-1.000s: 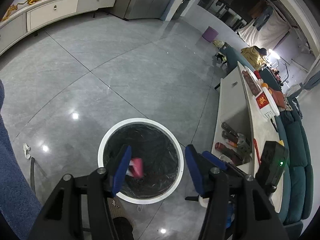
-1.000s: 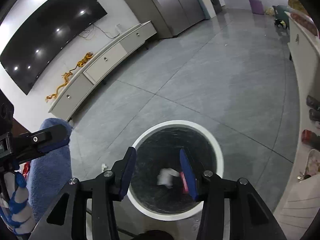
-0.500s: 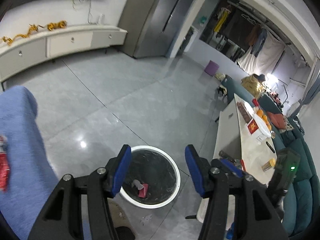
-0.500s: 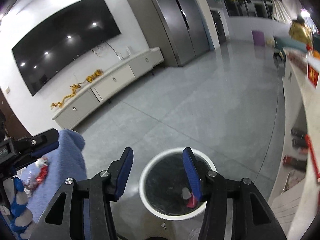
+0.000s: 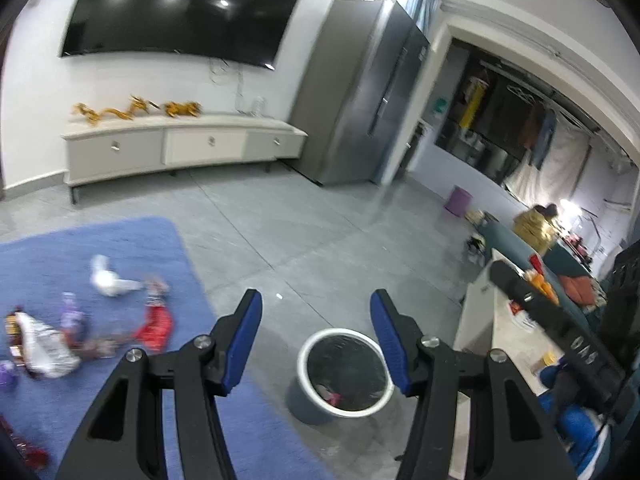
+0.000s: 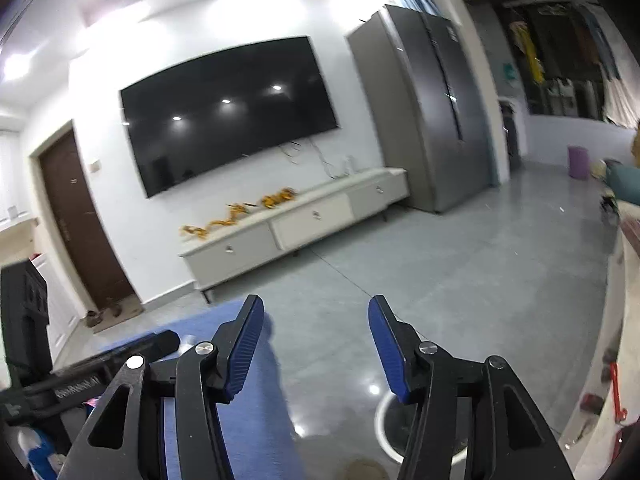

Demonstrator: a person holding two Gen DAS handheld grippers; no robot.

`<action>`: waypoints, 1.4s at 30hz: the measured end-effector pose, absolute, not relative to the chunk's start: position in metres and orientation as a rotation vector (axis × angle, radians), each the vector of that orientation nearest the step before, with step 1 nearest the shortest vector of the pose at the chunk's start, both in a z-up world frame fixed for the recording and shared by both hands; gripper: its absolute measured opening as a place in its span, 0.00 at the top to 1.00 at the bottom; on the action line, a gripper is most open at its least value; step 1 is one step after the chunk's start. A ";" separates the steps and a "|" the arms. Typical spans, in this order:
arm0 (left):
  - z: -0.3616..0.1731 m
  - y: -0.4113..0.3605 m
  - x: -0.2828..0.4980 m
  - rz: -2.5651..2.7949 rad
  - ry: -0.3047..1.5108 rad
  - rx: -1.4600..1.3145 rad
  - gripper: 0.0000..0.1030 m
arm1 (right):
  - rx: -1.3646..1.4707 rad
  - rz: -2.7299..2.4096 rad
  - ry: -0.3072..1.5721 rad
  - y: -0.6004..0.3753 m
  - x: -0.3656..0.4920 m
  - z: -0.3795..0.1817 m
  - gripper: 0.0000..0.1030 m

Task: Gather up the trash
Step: 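Move both tools back over the rug toward the remaining wrappers, then grasp the purple bag with the left tool while the right tool grasps the red wrapper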

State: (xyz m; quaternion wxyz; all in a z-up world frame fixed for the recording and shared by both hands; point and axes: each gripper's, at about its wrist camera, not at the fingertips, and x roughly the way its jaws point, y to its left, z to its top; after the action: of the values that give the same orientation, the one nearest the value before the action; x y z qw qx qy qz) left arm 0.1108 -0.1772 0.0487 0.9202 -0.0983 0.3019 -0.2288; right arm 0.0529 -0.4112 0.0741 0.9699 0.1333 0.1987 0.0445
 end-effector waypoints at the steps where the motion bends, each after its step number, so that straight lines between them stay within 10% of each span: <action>1: 0.052 -0.165 0.106 -0.457 0.611 -0.206 0.47 | 0.265 0.102 0.396 -0.405 0.051 0.078 0.49; 20: 0.021 0.052 0.081 -0.166 0.605 -0.234 0.47 | 0.136 0.250 0.423 -0.287 0.092 0.097 0.46; 42: -0.109 0.160 0.138 -0.080 0.974 -0.276 0.48 | 0.101 0.323 0.774 -0.215 0.217 -0.047 0.46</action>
State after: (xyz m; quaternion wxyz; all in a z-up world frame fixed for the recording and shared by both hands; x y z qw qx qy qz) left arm 0.1376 0.1603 -0.1087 0.8738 -0.1322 0.4663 -0.0385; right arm 0.2167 -0.2149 -0.0465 0.9122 0.0491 0.3754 0.1566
